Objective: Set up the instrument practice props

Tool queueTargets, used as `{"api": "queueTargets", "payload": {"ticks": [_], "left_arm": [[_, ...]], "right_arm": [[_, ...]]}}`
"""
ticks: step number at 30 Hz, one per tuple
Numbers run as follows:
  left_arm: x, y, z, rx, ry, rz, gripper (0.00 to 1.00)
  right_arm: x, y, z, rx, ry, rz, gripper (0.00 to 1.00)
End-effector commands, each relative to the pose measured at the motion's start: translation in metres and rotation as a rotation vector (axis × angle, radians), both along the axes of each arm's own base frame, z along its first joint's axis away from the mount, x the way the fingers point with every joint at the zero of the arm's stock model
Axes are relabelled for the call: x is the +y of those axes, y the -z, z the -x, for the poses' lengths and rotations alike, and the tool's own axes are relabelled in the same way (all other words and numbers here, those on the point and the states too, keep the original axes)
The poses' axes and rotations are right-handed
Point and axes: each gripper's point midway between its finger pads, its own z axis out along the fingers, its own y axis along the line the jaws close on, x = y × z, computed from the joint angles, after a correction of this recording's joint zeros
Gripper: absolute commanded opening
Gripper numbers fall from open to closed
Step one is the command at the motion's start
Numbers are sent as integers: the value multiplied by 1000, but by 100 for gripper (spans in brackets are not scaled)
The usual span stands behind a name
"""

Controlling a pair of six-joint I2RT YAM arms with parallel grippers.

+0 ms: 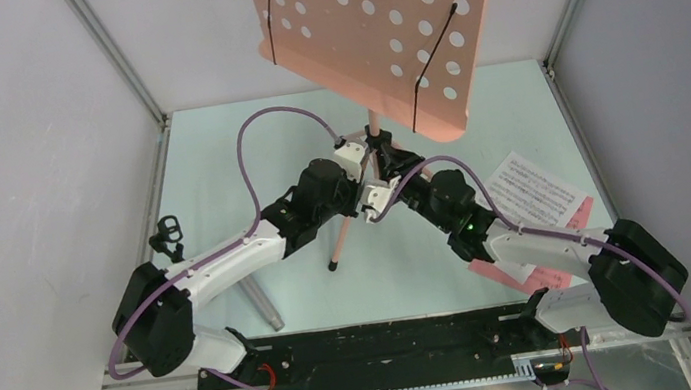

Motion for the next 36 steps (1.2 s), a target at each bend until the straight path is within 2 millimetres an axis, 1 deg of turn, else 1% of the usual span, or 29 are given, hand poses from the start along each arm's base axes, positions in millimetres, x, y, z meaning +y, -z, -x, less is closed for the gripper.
{"api": "queueTargets", "payload": {"ticks": [1,2,3,5,7,8,10,12,15,16,17,18,21,28,32,36], "left_arm": [[30,29,9,72,-38,-144,0],[30,30,9,73,-38,-145,0],[30,29,9,72,-39,-144,0],[30,29,10,72,-38,-145,0],[30,28,9,71,-39,-143,0],[30,29,9,71,-39,-143,0],[30,29,9,72,-39,-144,0],[30,29,9,71,-39,-146,0],[31,28,8,69,-43,-152,0],[32,29,8,71,-45,-157,0],[32,29,8,70,-46,-157,0],[32,29,8,70,-47,-158,0],[31,27,7,69,-47,-155,0],[29,26,6,67,-43,-153,0],[30,25,5,62,-46,-155,0],[30,25,4,60,-50,-156,0]], "right_arm": [[0,-38,-14,-84,62,-111,28],[-1,-36,-17,-79,79,-114,26],[-2,-40,-18,-88,86,-129,24],[-4,-40,-21,-80,107,-153,21],[-6,-42,-22,-67,116,-185,15],[-8,-44,-22,-60,121,-201,10],[-11,-46,-21,-30,120,-244,3],[-15,-47,-20,13,118,-300,0],[-22,-51,-18,99,97,-409,0],[-23,-48,-18,129,95,-422,0],[-24,-51,-17,164,82,-480,0],[-25,-48,-17,198,82,-495,0],[-29,-49,-17,289,77,-601,0],[-28,-45,-16,466,80,-806,0],[-29,-39,-18,505,111,-840,0],[-25,-38,-15,495,105,-808,0]]}}
